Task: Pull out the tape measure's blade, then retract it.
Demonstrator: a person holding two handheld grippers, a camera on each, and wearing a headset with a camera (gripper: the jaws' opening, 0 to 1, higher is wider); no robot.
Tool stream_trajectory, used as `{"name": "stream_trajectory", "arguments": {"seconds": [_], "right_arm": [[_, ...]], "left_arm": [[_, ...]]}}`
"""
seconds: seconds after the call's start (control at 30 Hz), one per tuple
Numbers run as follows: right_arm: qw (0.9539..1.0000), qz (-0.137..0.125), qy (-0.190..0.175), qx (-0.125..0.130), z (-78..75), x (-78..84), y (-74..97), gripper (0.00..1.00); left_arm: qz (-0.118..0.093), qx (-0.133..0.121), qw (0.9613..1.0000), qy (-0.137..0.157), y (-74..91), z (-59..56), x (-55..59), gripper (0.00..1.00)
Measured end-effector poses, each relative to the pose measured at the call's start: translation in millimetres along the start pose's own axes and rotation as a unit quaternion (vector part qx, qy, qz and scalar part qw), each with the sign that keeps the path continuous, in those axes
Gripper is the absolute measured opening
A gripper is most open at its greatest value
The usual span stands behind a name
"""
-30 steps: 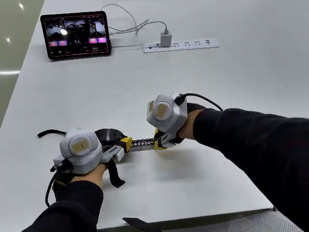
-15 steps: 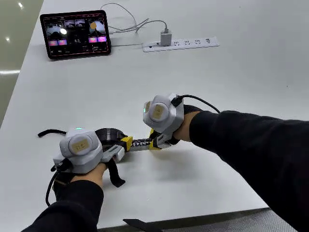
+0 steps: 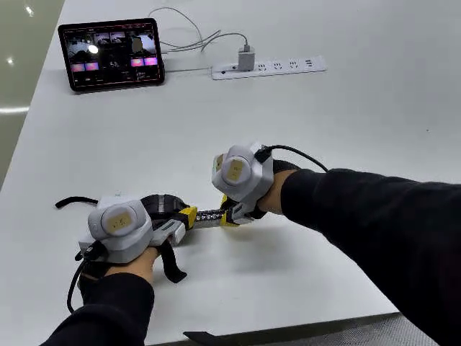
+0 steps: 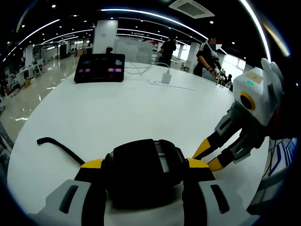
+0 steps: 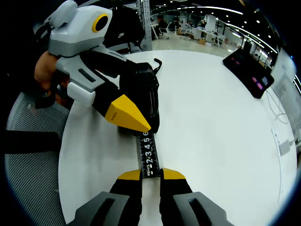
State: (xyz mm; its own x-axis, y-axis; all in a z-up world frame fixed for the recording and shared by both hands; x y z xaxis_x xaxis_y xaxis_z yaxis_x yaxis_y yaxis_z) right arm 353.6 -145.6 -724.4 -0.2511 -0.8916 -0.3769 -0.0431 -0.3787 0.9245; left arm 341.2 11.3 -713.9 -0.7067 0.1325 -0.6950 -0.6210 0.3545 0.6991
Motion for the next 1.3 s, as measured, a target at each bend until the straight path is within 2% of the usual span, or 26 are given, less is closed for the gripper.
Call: {"name": "stream_trajectory", "arguments": {"seconds": [0.63,1.3], "right_arm": [[0.9999,-0.015,0.000,-0.003,0.0,-10.6,-5.0,0.09],[0.9994,-0.035,-0.004,-0.005,1.5,-13.4,-7.3,0.09]], "left_arm": [[0.000,-0.001,1.0000,0.002,-0.5,0.2,-0.7,0.60],[0.002,0.000,1.0000,0.003,0.7,-0.2,0.4,0.60]]}}
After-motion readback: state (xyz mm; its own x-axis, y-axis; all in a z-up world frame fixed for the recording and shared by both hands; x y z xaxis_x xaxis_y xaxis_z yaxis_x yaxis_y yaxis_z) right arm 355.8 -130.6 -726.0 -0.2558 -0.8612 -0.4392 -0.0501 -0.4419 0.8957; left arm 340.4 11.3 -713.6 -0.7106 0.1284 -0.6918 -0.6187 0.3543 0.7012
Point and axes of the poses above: the centre of the closed fingertips' face, and the gripper's own axes: y roughly backward along the fingers, z roughly to its left, x roughly out of its underside, the point moved 8 cm from there along y, roughly backward along the fingers, and after that the axes turned 8 degrees about z, right-handed, at the moved point
